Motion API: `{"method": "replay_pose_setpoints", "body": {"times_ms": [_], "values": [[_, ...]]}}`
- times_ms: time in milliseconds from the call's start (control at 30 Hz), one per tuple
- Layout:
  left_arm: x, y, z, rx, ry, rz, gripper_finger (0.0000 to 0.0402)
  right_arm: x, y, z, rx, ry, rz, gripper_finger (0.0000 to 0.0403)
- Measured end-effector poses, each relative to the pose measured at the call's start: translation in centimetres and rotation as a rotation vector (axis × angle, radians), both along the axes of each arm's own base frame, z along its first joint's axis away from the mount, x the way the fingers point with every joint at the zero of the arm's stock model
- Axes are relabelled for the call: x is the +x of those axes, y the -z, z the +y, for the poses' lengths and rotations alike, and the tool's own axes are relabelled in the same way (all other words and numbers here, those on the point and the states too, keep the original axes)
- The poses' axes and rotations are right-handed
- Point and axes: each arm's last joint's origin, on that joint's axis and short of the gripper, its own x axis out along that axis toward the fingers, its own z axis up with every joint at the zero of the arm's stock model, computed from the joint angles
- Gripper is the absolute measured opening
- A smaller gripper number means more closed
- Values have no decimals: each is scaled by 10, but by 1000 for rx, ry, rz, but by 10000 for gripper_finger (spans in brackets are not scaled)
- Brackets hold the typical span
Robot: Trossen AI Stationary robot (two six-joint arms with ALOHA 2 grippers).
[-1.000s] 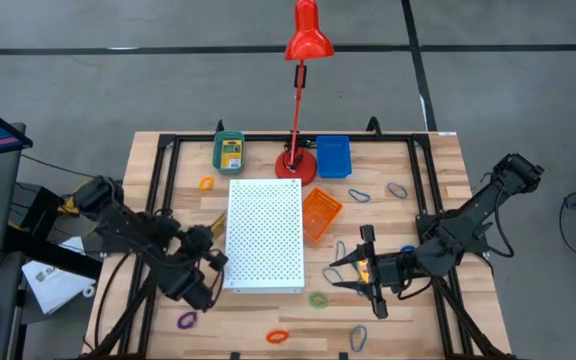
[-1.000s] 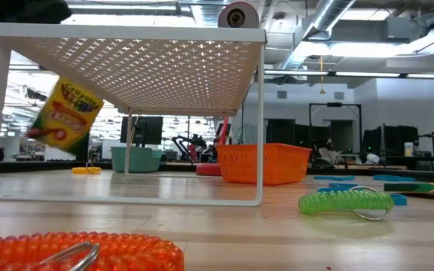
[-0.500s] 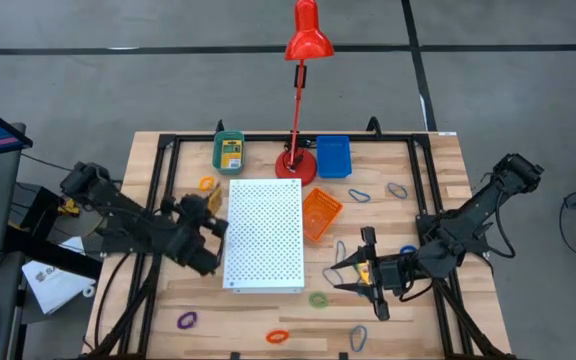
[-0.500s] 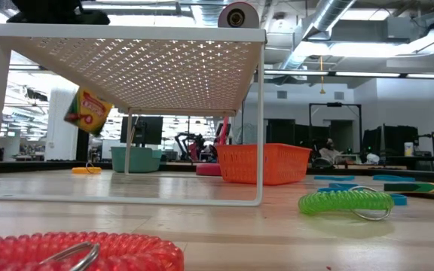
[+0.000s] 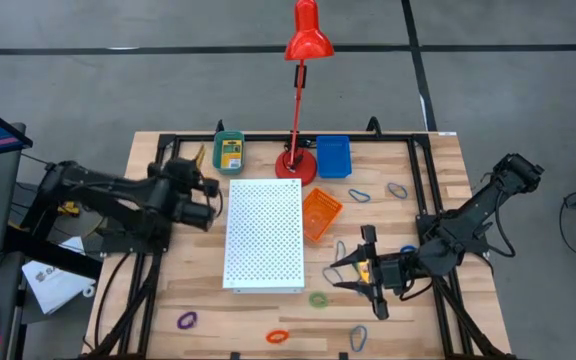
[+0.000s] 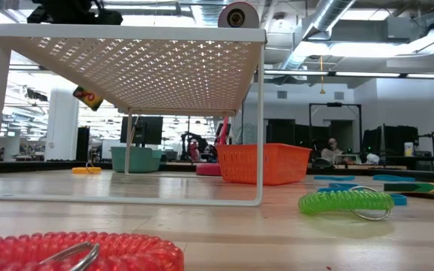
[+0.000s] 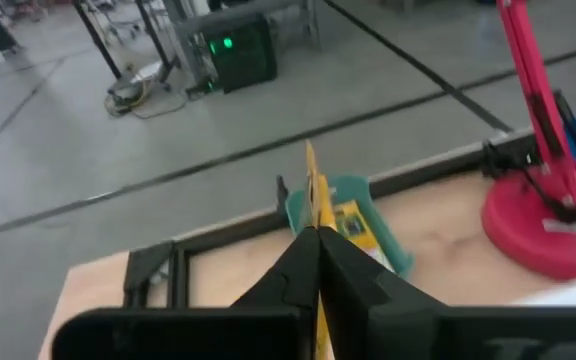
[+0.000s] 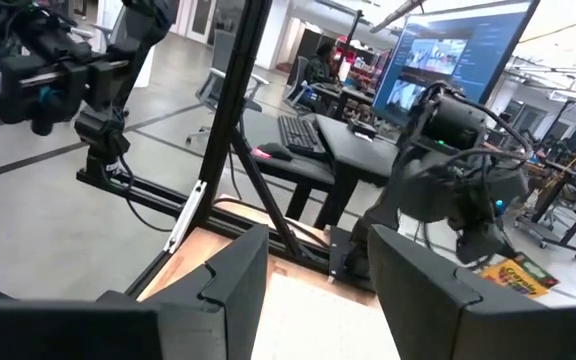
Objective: Pick & Place Office Desk Supplies
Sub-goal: Put the yellow crayon box into the green bin
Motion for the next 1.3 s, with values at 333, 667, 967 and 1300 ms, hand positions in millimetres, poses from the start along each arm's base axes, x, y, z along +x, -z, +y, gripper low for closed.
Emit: {"method": "replay_pose_setpoints", "body": {"times_ms": [333, 667, 967, 1300], "values": [[22, -22, 45, 71, -36, 67, 0, 0, -1, -1, 15, 4, -7, 170], [30, -31, 110, -24, -3, 87, 0, 0, -3, -1, 26, 4, -16, 170], [32, 25, 150, -165, 18, 98, 0, 1, -2, -3, 33, 14, -14, 170], [20, 74, 163, -182, 31, 33, 0, 4, -2, -7, 35, 34, -13, 170]]}}
